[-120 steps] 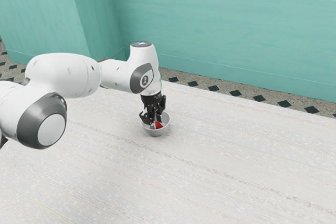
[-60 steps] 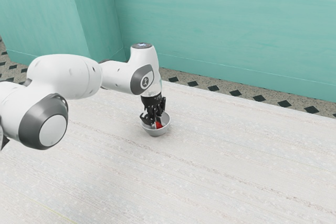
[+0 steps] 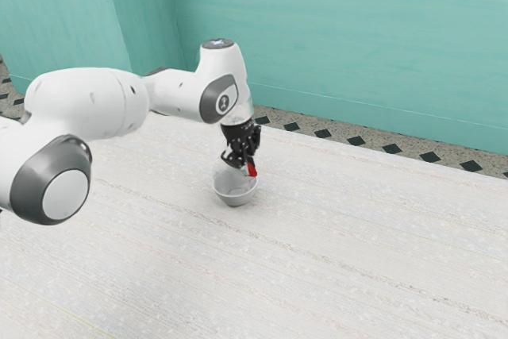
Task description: Take strawberry from the bowl
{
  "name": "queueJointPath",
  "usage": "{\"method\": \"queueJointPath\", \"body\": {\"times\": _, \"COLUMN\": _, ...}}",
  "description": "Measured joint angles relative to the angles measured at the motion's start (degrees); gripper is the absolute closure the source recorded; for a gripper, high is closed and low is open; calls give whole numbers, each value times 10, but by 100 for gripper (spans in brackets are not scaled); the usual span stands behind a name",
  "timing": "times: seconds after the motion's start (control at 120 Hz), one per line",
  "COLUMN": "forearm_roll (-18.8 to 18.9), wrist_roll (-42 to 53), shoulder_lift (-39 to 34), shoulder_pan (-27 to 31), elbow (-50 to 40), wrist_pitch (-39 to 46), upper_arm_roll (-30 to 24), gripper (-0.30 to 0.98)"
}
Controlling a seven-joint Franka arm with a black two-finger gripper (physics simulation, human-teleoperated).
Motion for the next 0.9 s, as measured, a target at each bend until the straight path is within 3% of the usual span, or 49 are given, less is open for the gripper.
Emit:
{"method": "queueJointPath", "body": {"times": 0.367, "forearm_roll": -2, "wrist_roll": 4, "shoulder_lift": 0, "shoulder_pan": -117, "elbow": 7, "wrist_pitch": -8, "upper_arm_roll": -4, "gripper": 67}}
{"method": "queueJointPath", "body": {"times": 0.733, "forearm_roll": -3, "wrist_roll": 10, "shoulder_lift": 62, "shoulder_pan": -128, "elbow": 56, "wrist_pitch": -6, "upper_arm_roll": -40, "gripper": 68}}
{"method": "queueJointPath", "body": {"times": 0.9, "forearm_roll": -3, "wrist_roll": 13, "shoulder_lift": 69, "shoulder_pan": -127, "elbow": 57, "wrist_pitch": 10, "upper_arm_roll": -49, "gripper": 38}}
